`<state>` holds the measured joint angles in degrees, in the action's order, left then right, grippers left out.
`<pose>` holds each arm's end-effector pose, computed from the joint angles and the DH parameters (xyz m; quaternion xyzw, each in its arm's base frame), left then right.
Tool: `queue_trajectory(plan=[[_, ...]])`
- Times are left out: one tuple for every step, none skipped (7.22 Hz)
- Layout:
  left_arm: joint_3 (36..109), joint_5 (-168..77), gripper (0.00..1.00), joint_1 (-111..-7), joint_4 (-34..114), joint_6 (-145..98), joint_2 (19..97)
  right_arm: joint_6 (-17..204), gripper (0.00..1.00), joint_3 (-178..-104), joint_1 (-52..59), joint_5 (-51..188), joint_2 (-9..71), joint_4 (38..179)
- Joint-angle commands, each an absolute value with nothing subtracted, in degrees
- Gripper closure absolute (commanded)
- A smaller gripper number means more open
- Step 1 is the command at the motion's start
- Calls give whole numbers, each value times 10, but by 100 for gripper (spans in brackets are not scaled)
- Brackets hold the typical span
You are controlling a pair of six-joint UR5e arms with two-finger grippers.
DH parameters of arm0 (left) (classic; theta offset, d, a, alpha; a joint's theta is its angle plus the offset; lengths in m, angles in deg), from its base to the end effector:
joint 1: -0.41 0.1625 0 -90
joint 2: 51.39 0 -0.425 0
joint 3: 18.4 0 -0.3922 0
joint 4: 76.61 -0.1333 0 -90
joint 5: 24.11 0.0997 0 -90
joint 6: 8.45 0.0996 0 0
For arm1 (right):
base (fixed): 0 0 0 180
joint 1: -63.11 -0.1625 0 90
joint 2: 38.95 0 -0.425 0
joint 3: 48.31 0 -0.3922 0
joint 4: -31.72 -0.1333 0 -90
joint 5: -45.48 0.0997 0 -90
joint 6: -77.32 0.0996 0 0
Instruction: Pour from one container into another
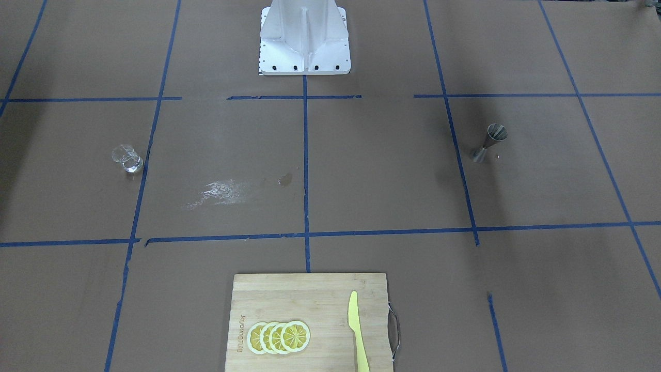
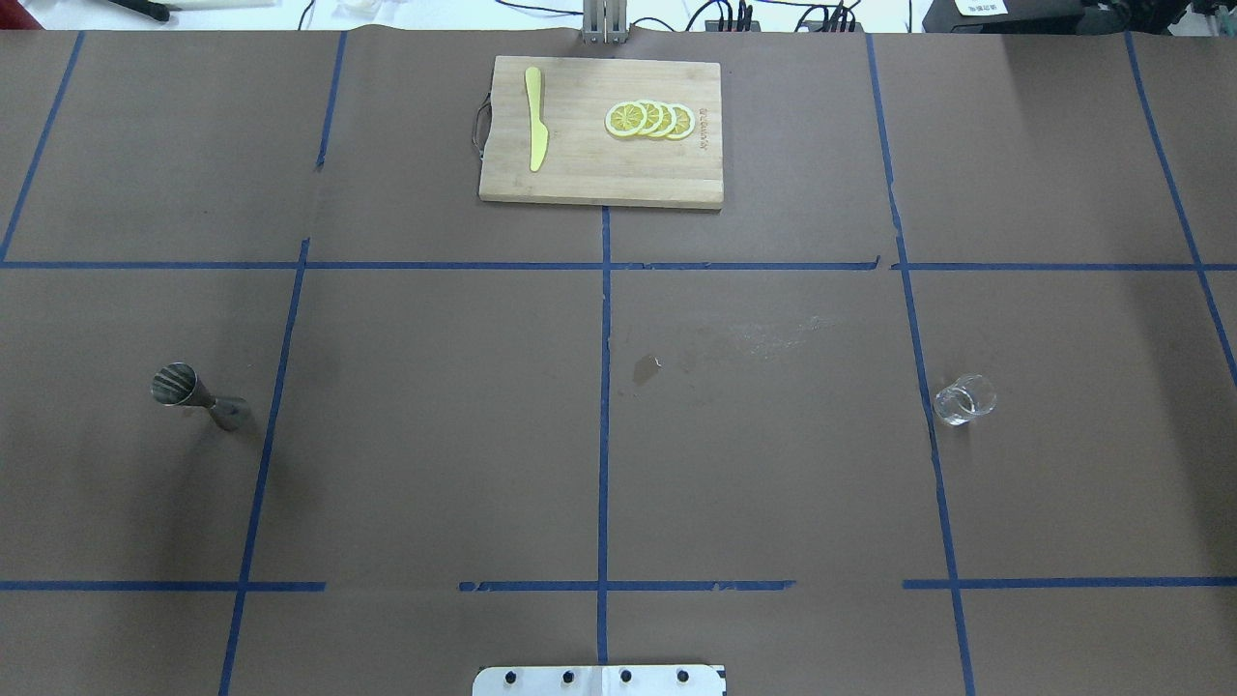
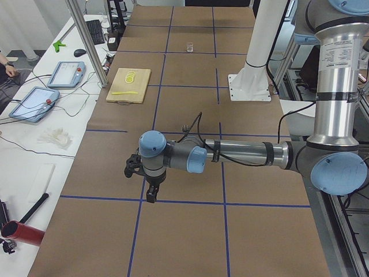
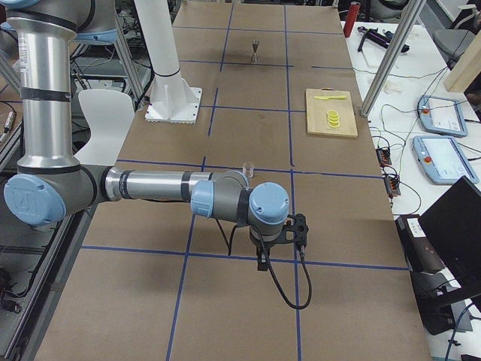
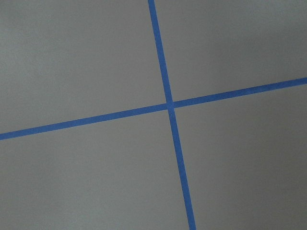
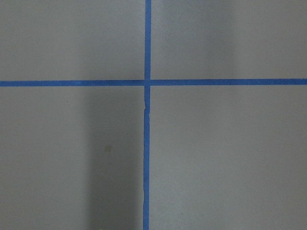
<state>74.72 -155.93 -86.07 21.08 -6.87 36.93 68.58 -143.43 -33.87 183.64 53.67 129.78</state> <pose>-0.0367 -0.4930 0.6349 0.0683 0.3570 0.0698 0.9290 0.1152 -0.4546 0.6457 0.0119 -0.4098 0.0058 0.9121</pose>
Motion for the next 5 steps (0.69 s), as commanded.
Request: queue_trajectory(plan=[[748, -1559, 0, -861, 211, -74, 370, 686, 0, -1438, -339, 1830, 532, 1298], [757, -1559, 0, -861, 212, -77, 375, 687, 0, -1441, -339, 1830, 530, 1297], [792, -1559, 0, -860, 229, -94, 382, 687, 0, -1445, -339, 1831, 525, 1297], [840, -1559, 0, -854, 264, -174, 389, 697, 0, -1452, -337, 1832, 523, 1297], [896, -1558, 0, -825, 292, -244, 390, 736, 0, -1452, -336, 1833, 523, 1296]])
